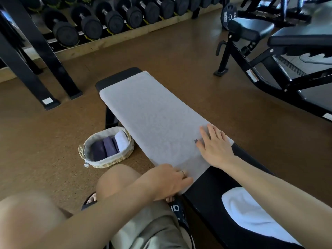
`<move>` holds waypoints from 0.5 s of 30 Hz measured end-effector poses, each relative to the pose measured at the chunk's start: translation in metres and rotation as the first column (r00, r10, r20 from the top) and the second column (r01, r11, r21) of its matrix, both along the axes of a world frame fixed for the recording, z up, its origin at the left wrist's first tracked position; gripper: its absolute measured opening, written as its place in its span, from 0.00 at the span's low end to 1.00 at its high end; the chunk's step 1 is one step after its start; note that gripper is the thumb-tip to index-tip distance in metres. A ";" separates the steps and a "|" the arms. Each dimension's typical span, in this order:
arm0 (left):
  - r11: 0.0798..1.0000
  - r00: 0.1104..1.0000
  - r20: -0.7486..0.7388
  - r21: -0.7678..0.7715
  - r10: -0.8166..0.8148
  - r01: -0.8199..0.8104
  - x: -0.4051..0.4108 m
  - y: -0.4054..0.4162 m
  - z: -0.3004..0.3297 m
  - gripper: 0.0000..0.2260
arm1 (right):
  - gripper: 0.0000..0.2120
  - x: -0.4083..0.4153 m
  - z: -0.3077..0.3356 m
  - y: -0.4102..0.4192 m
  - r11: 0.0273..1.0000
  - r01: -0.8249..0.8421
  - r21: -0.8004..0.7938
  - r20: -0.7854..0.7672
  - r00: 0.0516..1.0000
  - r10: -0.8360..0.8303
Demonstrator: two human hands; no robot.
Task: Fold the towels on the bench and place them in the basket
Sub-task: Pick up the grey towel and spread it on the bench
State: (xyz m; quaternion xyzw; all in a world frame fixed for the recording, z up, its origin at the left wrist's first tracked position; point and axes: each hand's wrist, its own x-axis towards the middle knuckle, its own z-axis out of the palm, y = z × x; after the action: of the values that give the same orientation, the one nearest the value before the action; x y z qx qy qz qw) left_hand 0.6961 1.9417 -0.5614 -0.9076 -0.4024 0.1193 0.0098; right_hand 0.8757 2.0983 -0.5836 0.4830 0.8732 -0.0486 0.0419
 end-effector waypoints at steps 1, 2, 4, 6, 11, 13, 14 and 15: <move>1.000 1.000 -0.017 0.010 -0.009 0.009 0.003 0.000 -0.004 0.16 | 0.30 0.000 -0.003 -0.002 1.000 0.011 0.027 0.024 1.000 -0.011; 0.999 0.999 -0.033 0.029 -0.025 0.026 0.005 0.001 -0.007 0.17 | 0.29 -0.002 -0.003 -0.004 0.998 0.032 0.054 0.052 0.998 -0.035; 0.997 0.997 -0.069 0.067 -0.043 0.048 0.008 0.001 -0.012 0.18 | 0.29 -0.013 0.000 -0.005 0.996 0.057 0.072 0.076 0.995 -0.062; 0.997 0.997 -0.074 0.062 -0.033 0.037 0.009 0.004 -0.016 0.21 | 0.28 -0.030 0.003 -0.002 0.997 0.032 0.067 0.038 0.999 -0.034; 0.972 0.986 0.113 -0.214 0.125 -0.099 -0.022 0.020 0.005 0.29 | 0.30 -0.056 0.007 0.015 0.999 0.017 0.044 0.094 0.995 -0.021; 0.927 0.922 0.158 -0.190 0.353 -0.323 -0.053 0.037 0.020 0.27 | 0.30 -0.075 0.011 0.031 0.997 -0.030 0.076 0.115 0.993 0.021; 0.886 0.864 0.197 -0.135 0.464 -0.444 -0.073 0.048 0.025 0.25 | 0.32 -0.088 0.014 0.041 0.997 -0.048 0.066 0.107 0.993 0.041; 0.829 0.795 0.244 -0.090 0.556 -0.552 -0.093 0.058 0.029 0.24 | 0.35 -0.104 0.016 0.051 0.997 -0.062 0.053 0.090 0.994 0.057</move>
State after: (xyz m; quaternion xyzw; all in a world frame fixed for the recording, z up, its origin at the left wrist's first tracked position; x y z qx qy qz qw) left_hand 0.6031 1.9998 -0.5328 -0.7578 -0.6469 -0.0003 -0.0847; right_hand 0.7715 2.1493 -0.5671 0.4594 0.8856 -0.0016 0.0687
